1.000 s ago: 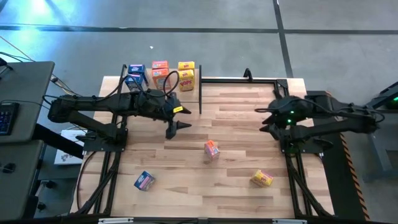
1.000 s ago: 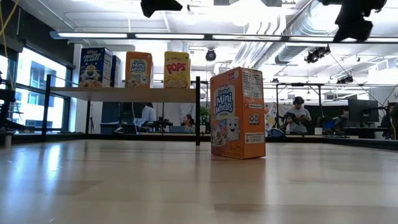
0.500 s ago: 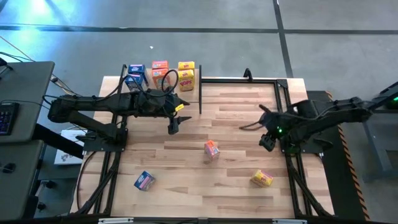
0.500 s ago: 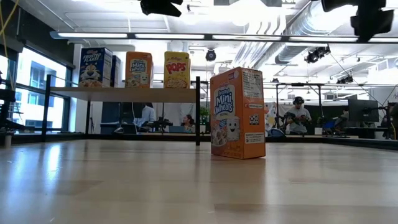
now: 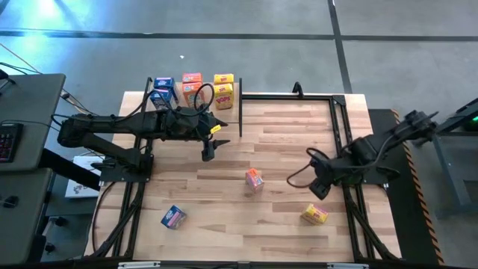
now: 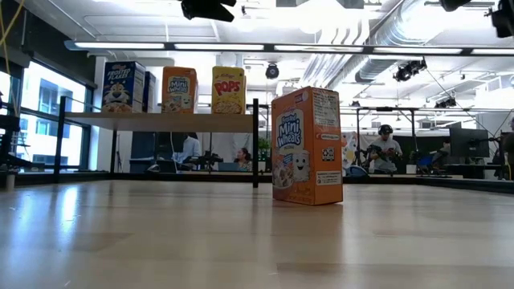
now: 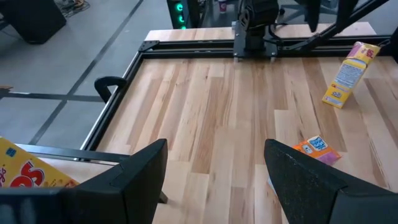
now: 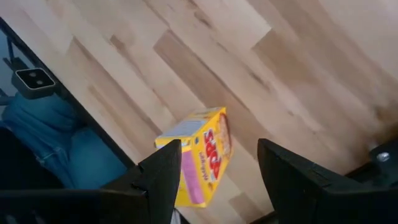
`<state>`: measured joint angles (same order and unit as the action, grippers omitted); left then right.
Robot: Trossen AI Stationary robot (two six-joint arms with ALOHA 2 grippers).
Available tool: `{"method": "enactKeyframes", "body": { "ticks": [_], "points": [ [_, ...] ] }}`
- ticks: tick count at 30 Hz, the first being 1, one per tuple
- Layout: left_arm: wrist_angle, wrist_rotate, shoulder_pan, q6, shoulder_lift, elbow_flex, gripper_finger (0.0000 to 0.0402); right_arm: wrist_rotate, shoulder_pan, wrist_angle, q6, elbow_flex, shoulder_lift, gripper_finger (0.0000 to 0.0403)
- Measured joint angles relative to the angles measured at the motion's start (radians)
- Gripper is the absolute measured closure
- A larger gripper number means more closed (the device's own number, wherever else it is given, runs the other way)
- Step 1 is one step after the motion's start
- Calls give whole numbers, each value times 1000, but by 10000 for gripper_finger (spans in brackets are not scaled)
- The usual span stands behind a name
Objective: Stack cereal on shelf
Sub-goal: Put the yellow cereal box on the shelf aligned with the other yellow cereal boxes
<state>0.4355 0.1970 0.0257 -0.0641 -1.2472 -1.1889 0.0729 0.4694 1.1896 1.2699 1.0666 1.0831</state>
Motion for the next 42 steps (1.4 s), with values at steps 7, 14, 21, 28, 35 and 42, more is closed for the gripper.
{"method": "enactKeyframes", "body": {
  "ticks": [7,14,21,28,35,42],
  "points": [
    [0,0,0,0,0,0,142,-11,97,-75,101,0,60,199],
    [0,0,0,0,0,0,142,-5,153,-107,169,0,122,199],
    [0,0,0,0,0,0,142,-2,194,-185,208,0,174,199],
    [0,0,0,0,0,0,142,-5,227,-191,262,0,218,199],
    [0,0,0,0,0,0,142,-28,274,-189,302,0,242,199],
    [0,0,0,0,0,0,142,-52,304,-186,327,2,257,185]
  ]
}}
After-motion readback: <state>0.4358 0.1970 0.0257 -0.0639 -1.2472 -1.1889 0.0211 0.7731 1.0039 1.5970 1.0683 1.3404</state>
